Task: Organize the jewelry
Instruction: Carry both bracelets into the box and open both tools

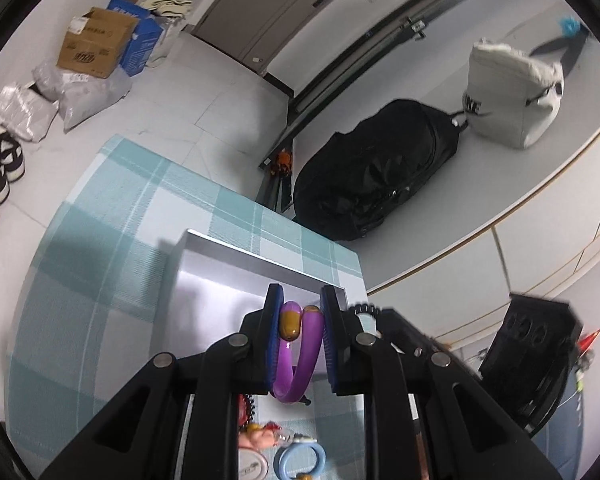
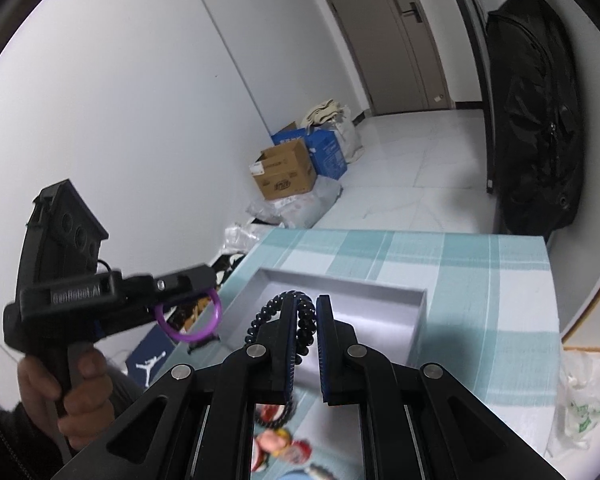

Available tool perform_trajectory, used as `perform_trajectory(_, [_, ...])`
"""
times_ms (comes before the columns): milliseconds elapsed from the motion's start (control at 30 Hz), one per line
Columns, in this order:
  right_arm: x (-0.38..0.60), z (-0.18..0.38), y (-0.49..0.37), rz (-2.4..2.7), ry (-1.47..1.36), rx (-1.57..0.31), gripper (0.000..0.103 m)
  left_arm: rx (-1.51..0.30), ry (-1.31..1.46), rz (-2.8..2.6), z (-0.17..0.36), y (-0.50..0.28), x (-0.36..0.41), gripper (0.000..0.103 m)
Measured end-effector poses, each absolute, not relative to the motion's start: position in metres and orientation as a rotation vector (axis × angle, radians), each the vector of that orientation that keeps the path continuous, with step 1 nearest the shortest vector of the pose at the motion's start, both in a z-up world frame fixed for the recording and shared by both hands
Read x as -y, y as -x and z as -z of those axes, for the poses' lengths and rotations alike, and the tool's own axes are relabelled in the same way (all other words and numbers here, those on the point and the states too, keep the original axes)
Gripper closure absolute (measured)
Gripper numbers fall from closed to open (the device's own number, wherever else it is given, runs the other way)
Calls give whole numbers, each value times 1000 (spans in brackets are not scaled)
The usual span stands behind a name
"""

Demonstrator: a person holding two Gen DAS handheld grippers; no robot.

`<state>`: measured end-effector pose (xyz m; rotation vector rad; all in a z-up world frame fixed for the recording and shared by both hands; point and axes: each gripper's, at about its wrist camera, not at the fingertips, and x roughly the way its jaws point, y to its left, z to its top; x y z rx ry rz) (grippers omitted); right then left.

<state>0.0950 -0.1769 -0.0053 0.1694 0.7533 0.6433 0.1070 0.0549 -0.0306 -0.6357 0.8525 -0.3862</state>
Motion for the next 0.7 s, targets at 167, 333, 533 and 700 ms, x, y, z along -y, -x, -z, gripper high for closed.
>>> perform_trajectory(167, [181, 9, -113, -631, -196, -756, 94, -878, 529, 367, 35, -118, -43, 89])
perform_trajectory(333, [185, 18, -127, -624, -223, -780, 94, -899, 500, 368, 43, -134, -34, 89])
perform_trajectory(533, [189, 32, -138, -605, -229, -825, 94, -933, 497, 383, 52, -144, -31, 89])
perform_trajectory(700, [188, 42, -147, -603, -230, -856, 94, -956, 531, 403, 57, -151, -30, 89])
